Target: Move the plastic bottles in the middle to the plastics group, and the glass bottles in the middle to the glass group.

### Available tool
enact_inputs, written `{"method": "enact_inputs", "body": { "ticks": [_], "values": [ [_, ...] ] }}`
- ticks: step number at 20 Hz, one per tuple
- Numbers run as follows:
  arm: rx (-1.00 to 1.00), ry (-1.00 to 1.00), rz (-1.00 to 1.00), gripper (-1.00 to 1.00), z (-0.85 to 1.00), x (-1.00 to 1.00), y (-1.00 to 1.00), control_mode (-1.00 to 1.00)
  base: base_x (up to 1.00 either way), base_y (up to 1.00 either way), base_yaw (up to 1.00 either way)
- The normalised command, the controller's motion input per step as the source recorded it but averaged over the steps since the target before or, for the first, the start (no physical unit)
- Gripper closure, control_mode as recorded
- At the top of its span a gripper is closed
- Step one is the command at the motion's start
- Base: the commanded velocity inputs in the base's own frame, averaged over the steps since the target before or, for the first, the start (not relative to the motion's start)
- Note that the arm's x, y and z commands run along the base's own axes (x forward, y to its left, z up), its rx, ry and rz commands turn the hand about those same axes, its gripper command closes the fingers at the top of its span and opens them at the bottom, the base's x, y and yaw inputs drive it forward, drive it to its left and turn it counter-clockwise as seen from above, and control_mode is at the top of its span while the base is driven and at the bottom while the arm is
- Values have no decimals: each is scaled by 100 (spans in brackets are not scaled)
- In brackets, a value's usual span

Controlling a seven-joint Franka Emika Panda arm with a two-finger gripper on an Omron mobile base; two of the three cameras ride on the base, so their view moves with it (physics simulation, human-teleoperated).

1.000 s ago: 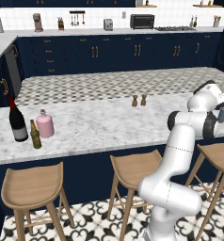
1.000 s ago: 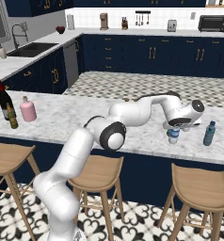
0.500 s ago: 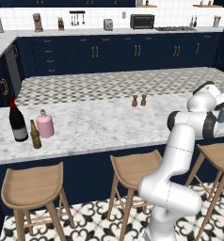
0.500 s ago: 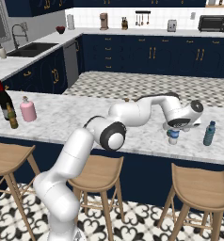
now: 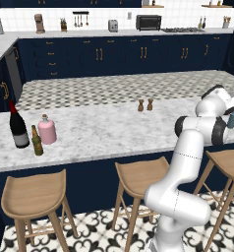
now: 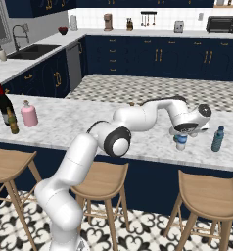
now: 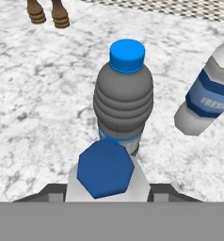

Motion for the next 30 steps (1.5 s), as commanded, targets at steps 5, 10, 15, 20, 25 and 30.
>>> {"method": "enact_inputs", "body": {
  "ticks": [5, 10, 15, 20, 25, 30],
  "values": [
    [0, 0, 0, -100, 0, 0, 0, -100, 0, 0, 0],
    [0, 0, 0, -100, 5, 0, 0, -100, 0, 0, 0],
    [0, 0, 0, -100, 57, -48, 11, -100, 0, 0, 0],
    [-2, 1, 0, -100, 44, -69, 33, -100, 0, 0, 0],
    [-6, -1, 0, -100, 0, -78, 93, -100, 0, 0, 0],
    [-11, -4, 0, -100, 0, -74, 100, -100, 0, 0, 0]
  ]
}}
